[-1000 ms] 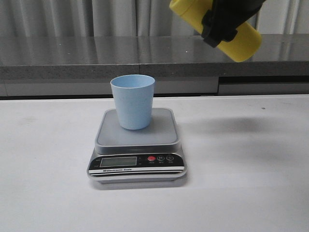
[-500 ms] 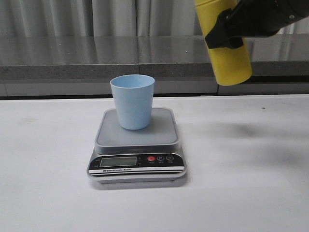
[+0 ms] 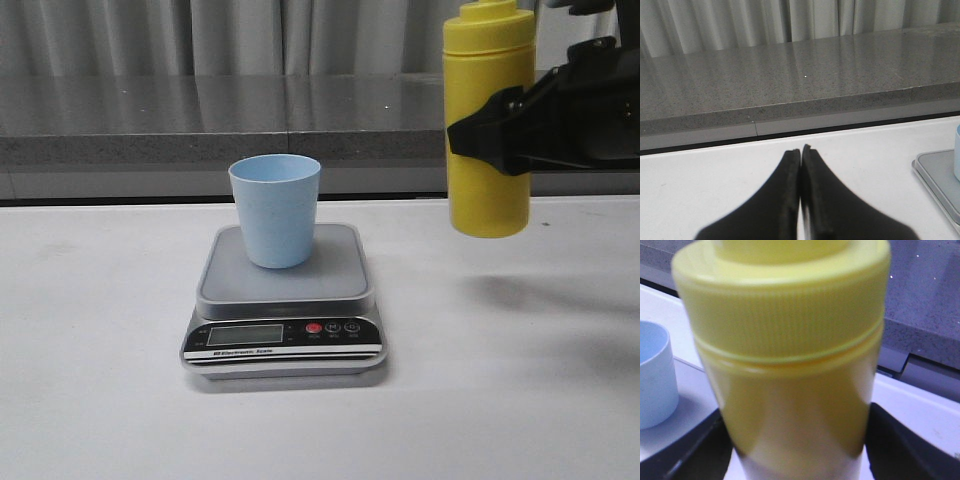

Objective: Pour seasoning into cup on scale with both arms
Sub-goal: 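Turn the bottle upright with the right gripper, then lower the bottle back onto the table with the right gripper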

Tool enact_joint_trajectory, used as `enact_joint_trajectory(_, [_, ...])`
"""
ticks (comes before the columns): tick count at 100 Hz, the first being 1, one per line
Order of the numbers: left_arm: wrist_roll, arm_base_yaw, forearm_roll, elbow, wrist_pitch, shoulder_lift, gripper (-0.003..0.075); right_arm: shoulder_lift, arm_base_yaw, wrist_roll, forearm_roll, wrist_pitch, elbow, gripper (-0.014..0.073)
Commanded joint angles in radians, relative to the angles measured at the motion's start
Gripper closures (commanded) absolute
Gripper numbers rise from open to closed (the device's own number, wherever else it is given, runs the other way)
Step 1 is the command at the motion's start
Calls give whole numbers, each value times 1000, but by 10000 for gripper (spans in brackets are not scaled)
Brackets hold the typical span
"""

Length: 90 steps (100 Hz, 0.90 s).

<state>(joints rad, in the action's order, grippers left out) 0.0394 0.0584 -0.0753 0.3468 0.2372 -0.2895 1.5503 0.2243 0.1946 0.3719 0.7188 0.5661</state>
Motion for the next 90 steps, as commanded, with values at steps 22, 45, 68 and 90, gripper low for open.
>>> enact_joint_trajectory(22, [1, -1, 8, 26, -82, -6, 738, 47, -5, -22, -33, 214, 2, 372])
enact_joint_trajectory(45, [1, -1, 8, 26, -82, -6, 738, 131, -5, -22, -33, 286, 2, 372])
enact_joint_trajectory(68, [1, -1, 8, 26, -82, -6, 738, 203, -5, -22, -33, 343, 2, 372])
enact_joint_trajectory(90, [1, -1, 8, 26, -82, -6, 738, 246, -5, -22, -33, 402, 2, 372])
